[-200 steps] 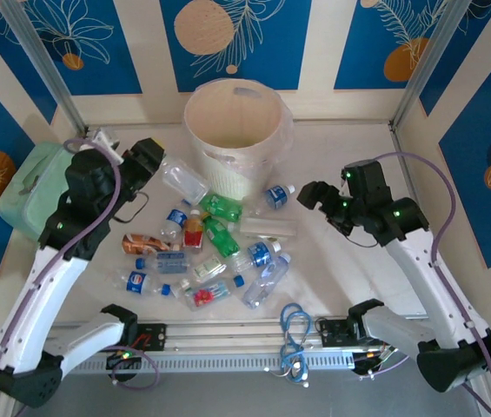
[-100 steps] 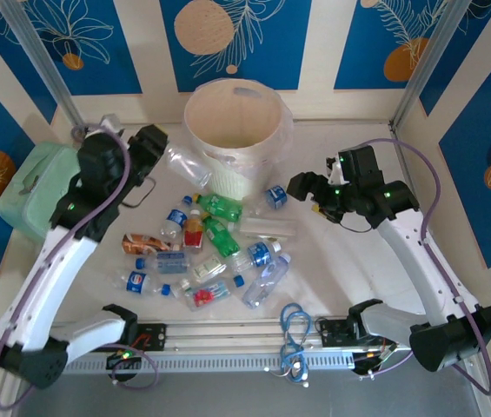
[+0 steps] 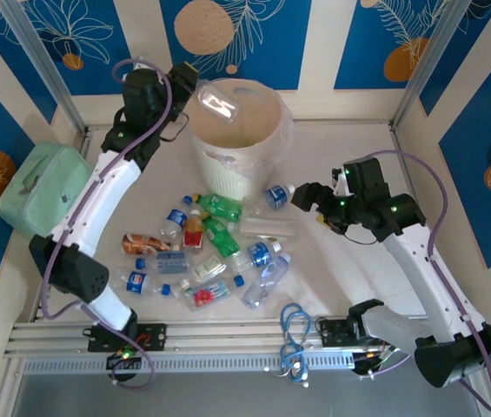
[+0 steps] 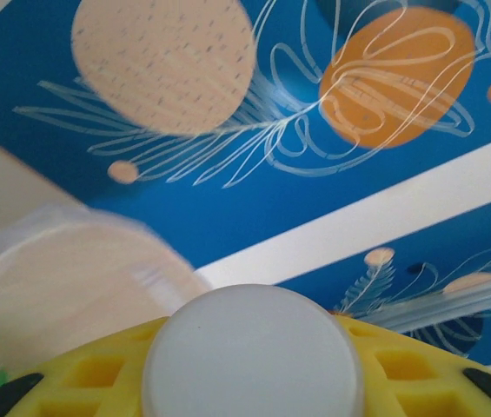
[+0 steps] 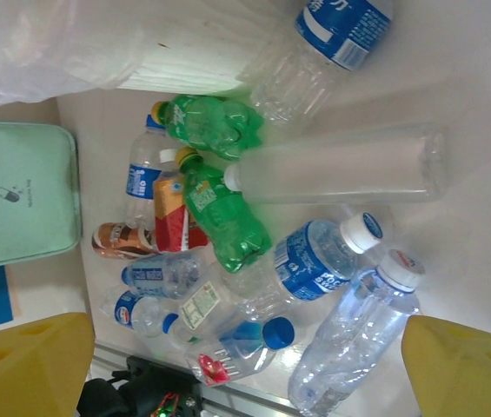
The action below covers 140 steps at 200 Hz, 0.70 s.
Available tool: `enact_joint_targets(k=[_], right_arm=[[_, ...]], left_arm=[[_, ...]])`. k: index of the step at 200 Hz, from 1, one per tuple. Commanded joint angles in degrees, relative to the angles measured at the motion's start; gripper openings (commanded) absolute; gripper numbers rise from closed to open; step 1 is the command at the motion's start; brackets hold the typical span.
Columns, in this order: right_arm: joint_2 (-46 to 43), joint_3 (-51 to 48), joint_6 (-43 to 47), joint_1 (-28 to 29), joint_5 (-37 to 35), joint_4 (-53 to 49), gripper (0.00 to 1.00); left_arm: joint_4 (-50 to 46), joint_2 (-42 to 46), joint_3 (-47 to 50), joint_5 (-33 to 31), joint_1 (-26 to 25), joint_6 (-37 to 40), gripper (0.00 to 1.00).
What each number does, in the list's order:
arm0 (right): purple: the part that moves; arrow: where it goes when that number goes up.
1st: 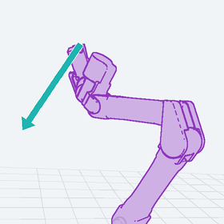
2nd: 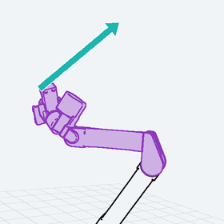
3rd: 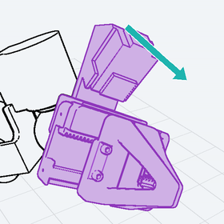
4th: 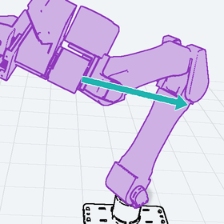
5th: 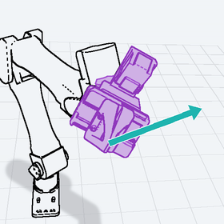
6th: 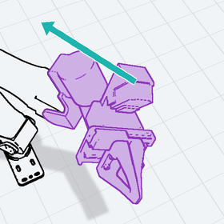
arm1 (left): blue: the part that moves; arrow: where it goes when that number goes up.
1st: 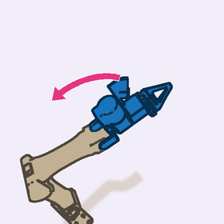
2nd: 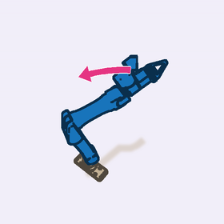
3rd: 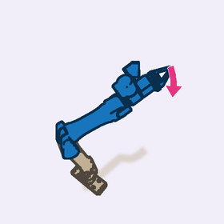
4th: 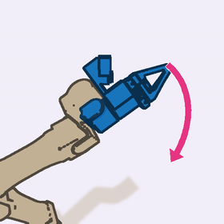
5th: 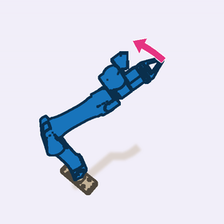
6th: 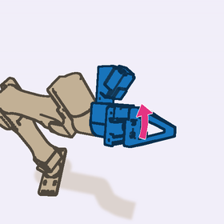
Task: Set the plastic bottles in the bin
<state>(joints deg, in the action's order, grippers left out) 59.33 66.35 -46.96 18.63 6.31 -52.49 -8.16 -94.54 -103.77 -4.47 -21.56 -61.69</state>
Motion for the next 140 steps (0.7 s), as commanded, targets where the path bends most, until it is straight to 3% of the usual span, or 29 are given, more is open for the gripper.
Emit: enact_joint_targets(k=[1,37,70,89,121,140], right_arm=[[-1.4,-0.7,-1.4,0.0,-1.0,-1.5,0.92],[-0.6,1.3,-1.5,-0.2,-3.6,-4.6,0.92],[0.4,-0.5,-2.4,-0.6,-4.1,-5.1,0.92],[0.9,-1.5,-3.0,-0.6,-3.2,-4.3,0.91],[1.0,-1.4,-3.5,-0.5,-3.5,-4.8,0.91],[1.1,-0.9,-3.6,-0.6,-3.9,-5.4,0.91]], left_arm=[[1.6,-4.9,-7.4,1.6,1.1,-1.0,0.34],[-2.3,-11.6,-12.7,2.6,1.0,1.4,0.37],[-5.0,-13.2,-11.0,2.5,0.7,3.0,0.38],[-5.6,-13.1,-9.4,2.6,0.7,3.9,0.47],[-4.2,-13.0,-8.9,4.6,0.7,4.0,0.71],[-3.7,-12.2,-9.1,5.4,0.6,4.4,0.78]])
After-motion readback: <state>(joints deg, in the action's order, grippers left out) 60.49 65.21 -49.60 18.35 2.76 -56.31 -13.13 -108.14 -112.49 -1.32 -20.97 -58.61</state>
